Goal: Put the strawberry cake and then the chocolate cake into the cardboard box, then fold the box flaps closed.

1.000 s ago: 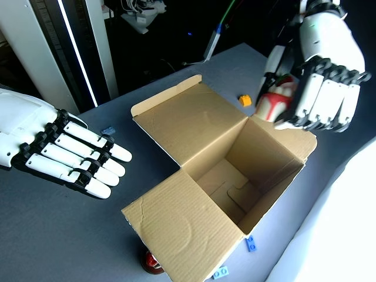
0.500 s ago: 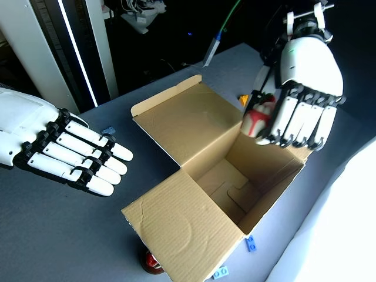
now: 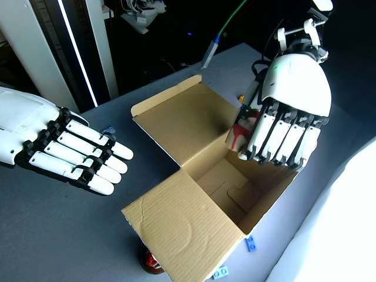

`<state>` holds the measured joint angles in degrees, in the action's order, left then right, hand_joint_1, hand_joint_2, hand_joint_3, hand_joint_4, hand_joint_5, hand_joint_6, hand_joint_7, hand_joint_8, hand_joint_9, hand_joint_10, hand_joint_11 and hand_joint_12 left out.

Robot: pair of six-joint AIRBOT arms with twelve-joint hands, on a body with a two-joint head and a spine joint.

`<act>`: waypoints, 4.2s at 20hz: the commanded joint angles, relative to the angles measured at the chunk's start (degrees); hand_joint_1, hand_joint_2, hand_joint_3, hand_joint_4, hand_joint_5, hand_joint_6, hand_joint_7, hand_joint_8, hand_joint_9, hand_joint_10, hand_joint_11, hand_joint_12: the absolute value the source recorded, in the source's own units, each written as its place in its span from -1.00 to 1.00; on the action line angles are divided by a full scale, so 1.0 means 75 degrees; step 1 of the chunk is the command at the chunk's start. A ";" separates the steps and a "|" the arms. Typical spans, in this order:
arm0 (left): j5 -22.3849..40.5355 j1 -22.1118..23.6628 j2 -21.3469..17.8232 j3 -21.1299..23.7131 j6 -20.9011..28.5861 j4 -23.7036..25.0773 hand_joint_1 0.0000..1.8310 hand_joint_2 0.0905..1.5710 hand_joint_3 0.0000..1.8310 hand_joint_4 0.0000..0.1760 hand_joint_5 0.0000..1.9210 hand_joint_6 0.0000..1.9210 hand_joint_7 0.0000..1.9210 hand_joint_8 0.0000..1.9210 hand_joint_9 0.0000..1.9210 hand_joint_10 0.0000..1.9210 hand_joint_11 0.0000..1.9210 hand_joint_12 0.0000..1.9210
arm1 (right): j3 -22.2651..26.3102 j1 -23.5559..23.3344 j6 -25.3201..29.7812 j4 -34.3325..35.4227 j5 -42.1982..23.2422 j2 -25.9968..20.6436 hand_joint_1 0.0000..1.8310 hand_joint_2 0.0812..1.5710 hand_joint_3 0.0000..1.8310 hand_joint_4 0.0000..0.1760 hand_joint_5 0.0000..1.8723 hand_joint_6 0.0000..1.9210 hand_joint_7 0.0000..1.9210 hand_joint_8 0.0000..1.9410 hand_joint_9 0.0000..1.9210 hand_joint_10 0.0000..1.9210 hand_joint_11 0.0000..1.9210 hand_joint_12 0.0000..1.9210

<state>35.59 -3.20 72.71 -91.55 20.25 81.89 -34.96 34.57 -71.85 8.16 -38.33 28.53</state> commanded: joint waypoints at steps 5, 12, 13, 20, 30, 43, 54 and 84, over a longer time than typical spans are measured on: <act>0.0130 -0.0135 0.0087 -0.0188 -0.0412 -0.0769 0.32 0.49 -1.00 -1.00 -0.17 0.15 -0.09 0.45 -0.32 0.77 -0.56 1.00 | 0.0018 -0.0047 -0.0011 -0.0079 -0.0921 -0.0058 -0.61 0.30 -1.00 -1.00 -0.93 -1.00 -0.87 -1.00 -0.90 -0.99 -1.00 -0.78; 0.0129 -0.0246 0.0192 -0.0334 -0.0565 -0.0901 -0.07 0.32 -1.00 -1.00 -0.28 -0.78 -0.30 -0.22 -0.43 0.21 -0.68 0.68 | 0.0018 -0.0047 -0.0011 -0.0127 -0.0953 -0.0025 -0.61 0.28 -1.00 -1.00 -0.93 -1.00 -0.86 -1.00 -0.90 -1.00 -1.00 -0.77; 0.0130 -0.0251 0.0192 -0.0334 -0.0566 -0.0909 -0.16 0.29 -1.00 -1.00 -0.29 -0.90 -0.25 -0.55 -0.37 -0.08 -0.67 0.54 | 0.0018 -0.0047 -0.0011 -0.0128 -0.0956 -0.0024 -0.62 0.28 -1.00 -1.00 -0.93 -1.00 -0.86 -1.00 -0.90 -1.00 -1.00 -0.77; 0.0140 -0.0229 0.0191 -0.0367 -0.0566 -0.0949 -0.57 0.18 -1.00 -1.00 -0.61 -1.00 -0.44 -1.00 -0.31 -0.98 -0.78 0.21 | 0.0018 -0.0047 -0.0011 -0.0131 -0.0967 -0.0022 -0.63 0.29 -1.00 -1.00 -0.95 -1.00 -0.89 -1.00 -0.93 -1.00 -1.00 -0.77; 0.0240 0.0202 0.0213 -0.0770 -0.0490 -0.0837 -0.58 0.16 -1.00 -0.84 -0.68 -0.99 -0.49 -0.99 -0.38 -0.99 -0.76 0.09 | -0.0233 -0.0054 -0.0251 0.1452 -0.0876 -0.0025 -0.60 0.30 -1.00 -1.00 -0.95 -1.00 -0.92 -1.00 -0.94 -1.00 -1.00 -0.88; -0.1448 0.0829 -0.1082 0.0212 0.1090 -0.0350 -0.60 0.19 -0.99 -0.84 -0.68 -1.00 -0.48 -1.00 -0.36 -0.99 -0.79 0.16 | -0.2107 -0.0089 0.3211 0.2141 0.0462 0.0339 0.06 0.24 -1.00 -1.00 -0.98 -1.00 -0.91 -1.00 -0.94 -0.99 -1.00 -0.88; -0.3437 0.0665 -0.2235 0.1507 0.2797 -0.0354 -0.58 0.21 -0.99 -0.89 -0.68 -1.00 -0.47 -1.00 -0.35 -0.99 -0.78 0.15 | -0.3435 -0.0293 0.4190 0.2212 0.1283 0.1821 0.17 0.21 -1.00 -1.00 -0.97 -0.99 -0.95 -1.00 -0.96 -1.00 -1.00 -0.93; -0.5317 -0.0782 -0.3438 0.2993 0.3505 -0.3046 -0.57 0.23 -1.00 -0.90 -0.70 -1.00 -0.49 -1.00 -0.35 -1.00 -0.80 0.20 | -0.6540 -0.1474 0.4410 0.2444 0.1801 0.5075 0.18 0.20 -1.00 -1.00 -0.98 -1.00 -0.97 -1.00 -0.97 -1.00 -1.00 -1.00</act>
<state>-5.80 -9.82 47.29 -69.08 46.19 59.05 -83.61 23.75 -38.87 26.37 -18.79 67.24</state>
